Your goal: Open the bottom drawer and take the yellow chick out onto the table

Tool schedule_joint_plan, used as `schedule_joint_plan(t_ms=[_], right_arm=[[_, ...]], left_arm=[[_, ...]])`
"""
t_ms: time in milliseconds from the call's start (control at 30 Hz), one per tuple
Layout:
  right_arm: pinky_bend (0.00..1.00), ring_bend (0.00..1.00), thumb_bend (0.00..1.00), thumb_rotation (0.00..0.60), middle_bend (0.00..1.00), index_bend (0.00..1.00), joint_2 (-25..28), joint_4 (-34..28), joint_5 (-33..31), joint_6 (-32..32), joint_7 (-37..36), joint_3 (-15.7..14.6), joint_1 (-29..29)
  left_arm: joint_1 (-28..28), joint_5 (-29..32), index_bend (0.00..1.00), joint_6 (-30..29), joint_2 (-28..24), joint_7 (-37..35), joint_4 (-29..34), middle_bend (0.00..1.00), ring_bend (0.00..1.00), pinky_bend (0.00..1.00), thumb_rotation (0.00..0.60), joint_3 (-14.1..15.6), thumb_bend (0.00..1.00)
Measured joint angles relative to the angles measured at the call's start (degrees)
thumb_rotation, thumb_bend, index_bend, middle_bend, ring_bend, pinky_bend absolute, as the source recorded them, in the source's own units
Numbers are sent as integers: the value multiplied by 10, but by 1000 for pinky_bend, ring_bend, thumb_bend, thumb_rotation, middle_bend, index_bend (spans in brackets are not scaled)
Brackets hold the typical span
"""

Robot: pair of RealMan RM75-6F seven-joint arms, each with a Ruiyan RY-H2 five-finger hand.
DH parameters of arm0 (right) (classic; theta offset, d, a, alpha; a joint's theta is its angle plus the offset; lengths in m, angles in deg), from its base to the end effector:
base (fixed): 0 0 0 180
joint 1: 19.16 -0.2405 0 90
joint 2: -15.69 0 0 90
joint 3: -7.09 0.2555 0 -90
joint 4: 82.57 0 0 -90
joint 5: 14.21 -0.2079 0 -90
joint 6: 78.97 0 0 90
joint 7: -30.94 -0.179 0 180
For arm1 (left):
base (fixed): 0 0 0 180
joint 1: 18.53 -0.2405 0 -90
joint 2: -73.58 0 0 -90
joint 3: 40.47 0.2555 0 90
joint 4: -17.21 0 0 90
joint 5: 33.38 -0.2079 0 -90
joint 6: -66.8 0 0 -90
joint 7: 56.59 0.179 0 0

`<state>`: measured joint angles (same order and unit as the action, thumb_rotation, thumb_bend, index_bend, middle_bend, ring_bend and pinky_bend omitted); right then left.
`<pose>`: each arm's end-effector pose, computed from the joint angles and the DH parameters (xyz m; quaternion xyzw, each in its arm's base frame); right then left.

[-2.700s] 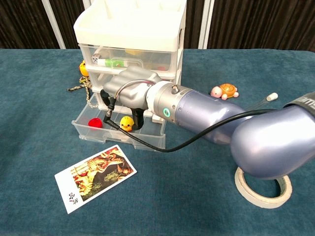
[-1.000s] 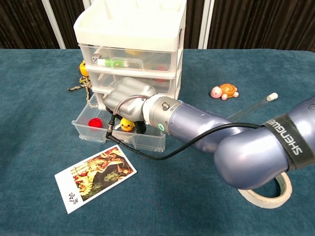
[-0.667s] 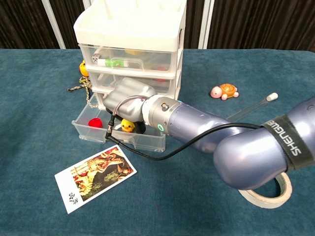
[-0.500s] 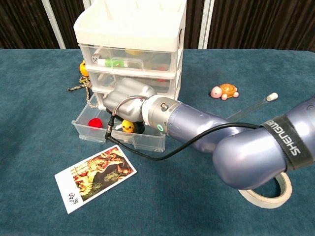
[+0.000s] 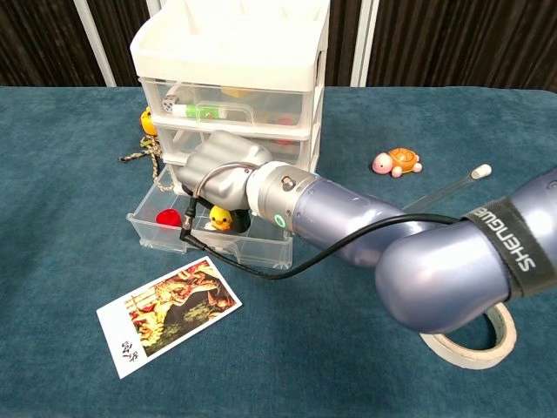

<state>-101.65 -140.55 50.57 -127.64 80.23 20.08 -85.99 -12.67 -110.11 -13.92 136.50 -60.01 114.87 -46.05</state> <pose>0.0315 -0.3682 -0.1673 0.8612 -0.0464 0.3191 0.3929 -0.3147 0.2278 0.1629 -0.5285 -0.4660 -0.3999 0.5862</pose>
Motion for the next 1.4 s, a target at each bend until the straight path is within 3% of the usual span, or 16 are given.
schedule_joint_plan(t_ms=[300, 533, 733, 900, 1067, 1400], right_arm=[[1000, 1000, 315, 600, 1000, 513, 33, -54, 2, -20, 3, 9, 10], [1000, 1000, 315, 600, 1000, 518, 103, -163, 14, -55, 16, 0, 37], [1000, 1000, 315, 600, 1000, 523, 189, -279, 30, -98, 24, -23, 80], [1000, 1000, 315, 600, 1000, 524, 259, -348, 53, -136, 28, -60, 126], [1000, 1000, 315, 600, 1000, 525, 277, -356, 72, -142, 28, -95, 150], [1000, 1000, 314, 600, 1000, 525, 241, -291, 72, -119, 18, -113, 162]], left_arm=[[0, 0, 36, 1, 0, 0, -1, 0, 0, 0, 600, 0, 464], [0, 0, 35, 0, 1, 2, 0, 0, 0, 0, 600, 1, 464], [-1, 0, 36, -1, 1, 5, 2, 0, 0, 0, 600, 2, 464], [-1, 0, 35, -3, 2, 6, 2, 0, 0, 0, 600, 1, 464], [-3, -1, 36, -8, 4, 7, 1, 0, 0, 0, 600, 0, 464], [-2, 0, 36, -10, 5, 12, -1, 0, 0, 0, 600, -2, 465]])
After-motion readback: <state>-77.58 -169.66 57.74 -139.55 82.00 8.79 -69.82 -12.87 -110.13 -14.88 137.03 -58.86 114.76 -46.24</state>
